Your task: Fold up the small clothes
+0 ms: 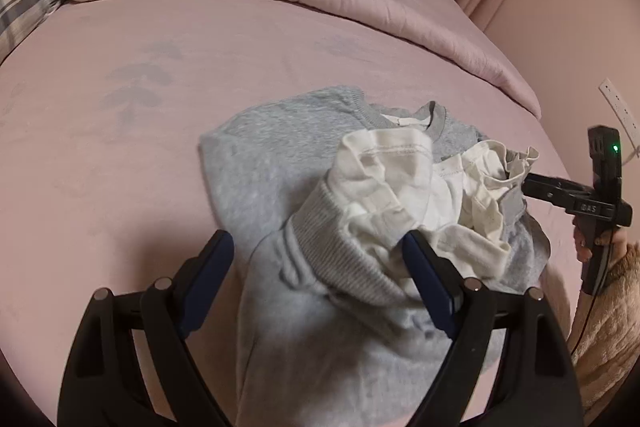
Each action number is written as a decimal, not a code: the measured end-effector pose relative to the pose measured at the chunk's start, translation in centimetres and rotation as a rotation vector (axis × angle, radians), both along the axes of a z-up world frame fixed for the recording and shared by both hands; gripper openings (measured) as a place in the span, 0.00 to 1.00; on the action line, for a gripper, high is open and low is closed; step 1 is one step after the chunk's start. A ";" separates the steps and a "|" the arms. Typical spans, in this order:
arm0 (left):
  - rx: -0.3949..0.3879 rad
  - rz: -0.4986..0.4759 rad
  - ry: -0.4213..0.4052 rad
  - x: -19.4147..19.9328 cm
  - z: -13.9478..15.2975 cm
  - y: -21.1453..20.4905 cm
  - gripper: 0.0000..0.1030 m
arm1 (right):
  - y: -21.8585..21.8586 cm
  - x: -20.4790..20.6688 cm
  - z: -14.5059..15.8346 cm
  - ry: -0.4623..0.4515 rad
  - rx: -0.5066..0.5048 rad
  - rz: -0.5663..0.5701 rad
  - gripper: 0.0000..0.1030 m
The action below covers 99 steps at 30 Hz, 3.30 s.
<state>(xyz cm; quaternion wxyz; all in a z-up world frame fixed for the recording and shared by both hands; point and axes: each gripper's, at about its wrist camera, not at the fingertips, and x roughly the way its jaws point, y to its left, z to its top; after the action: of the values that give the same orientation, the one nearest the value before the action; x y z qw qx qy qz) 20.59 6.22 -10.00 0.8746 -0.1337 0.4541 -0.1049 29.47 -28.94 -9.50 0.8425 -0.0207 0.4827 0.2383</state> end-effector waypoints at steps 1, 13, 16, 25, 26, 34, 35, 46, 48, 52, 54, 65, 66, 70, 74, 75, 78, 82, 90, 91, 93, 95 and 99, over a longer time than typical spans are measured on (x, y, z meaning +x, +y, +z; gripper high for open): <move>-0.011 -0.006 -0.003 0.3 -0.1 -0.1 0.84 | 0.6 0.5 -0.2 -0.016 -0.012 0.008 0.76; -0.091 -0.059 -0.019 -0.8 0.6 1.5 0.88 | -1.3 0.0 2.1 -0.092 0.137 -0.108 0.11; -0.113 -0.067 -0.029 -0.9 0.8 1.6 0.90 | -2.7 0.1 2.4 -0.095 0.177 -0.151 0.11; -0.178 -0.110 -0.033 -0.5 1.0 0.9 0.93 | -3.2 0.6 0.6 -0.048 0.189 -0.211 0.11; -0.138 -0.115 -0.021 -0.2 0.7 0.4 0.93 | -3.2 0.6 0.6 -0.048 0.191 -0.208 0.11; -0.151 -0.079 0.079 3.8 -1.9 -0.6 0.85 | -3.2 0.1 1.0 -0.061 0.194 -0.193 0.11; -0.163 -0.076 0.078 3.9 -2.0 -0.7 0.80 | -3.3 0.1 1.0 -0.059 0.201 -0.196 0.11; -0.238 -0.037 -0.005 1.4 0.9 -0.9 0.22 | -2.0 -1.1 4.2 -0.130 0.226 -0.161 0.11; -0.231 -0.018 -0.045 1.2 2.3 -0.6 0.22 | -1.8 -0.9 5.1 -0.152 0.235 -0.157 0.11; -0.224 0.046 -0.088 2.3 3.9 0.3 0.22 | -1.2 0.4 6.3 -0.189 0.238 -0.167 0.11; -0.215 0.072 -0.083 3.2 3.7 0.4 0.22 | -0.8 1.7 6.2 -0.185 0.248 -0.173 0.11; -0.020 0.206 0.112 8.2 -3.3 0.3 0.33 | 2.3 7.5 -2.0 -0.003 0.043 -0.263 0.11; 0.000 0.209 0.116 8.1 -3.5 0.2 0.38 | 2.4 7.6 -2.3 -0.010 0.034 -0.266 0.11; 0.039 0.205 0.122 7.9 -3.9 0.1 0.43 | 2.8 7.6 -2.4 -0.028 -0.001 -0.274 0.11; 0.017 0.231 0.138 8.1 -4.2 0.1 0.44 | 2.9 7.7 -2.4 -0.034 -0.011 -0.285 0.11; 0.019 0.232 0.138 8.1 -4.2 0.2 0.44 | 3.0 7.7 -2.4 -0.037 -0.015 -0.287 0.11; 0.050 0.236 0.134 7.9 -4.3 -0.2 0.44 | 3.1 7.8 -2.4 -0.043 -0.028 -0.296 0.11; 0.070 0.244 0.130 8.2 -4.5 -0.5 0.45 | 3.1 7.9 -2.5 -0.044 -0.030 -0.309 0.11; 0.078 0.258 0.105 5.8 -1.4 -0.1 0.71 | 3.1 5.1 -0.2 -0.110 -0.110 -0.316 0.65; 0.090 0.270 0.083 5.0 -0.6 -0.1 0.76 | 2.9 4.5 0.2 -0.126 -0.124 -0.326 0.65; 0.091 0.283 0.043 3.5 0.7 0.1 0.83 | 2.3 3.7 0.7 -0.124 -0.111 -0.332 0.65; 0.068 0.290 0.013 1.6 1.7 0.4 0.89 | 1.4 2.8 1.0 -0.111 -0.071 -0.340 0.65; 0.038 0.295 0.025 -1.0 1.7 1.0 0.94 | -0.7 0.6 1.3 -0.082 0.005 -0.364 0.75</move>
<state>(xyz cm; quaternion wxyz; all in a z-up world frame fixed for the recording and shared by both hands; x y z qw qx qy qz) 19.61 7.26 -8.27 0.8771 -0.1838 0.4423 0.0350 30.09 -29.63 -8.20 0.8908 0.0590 0.4430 0.0822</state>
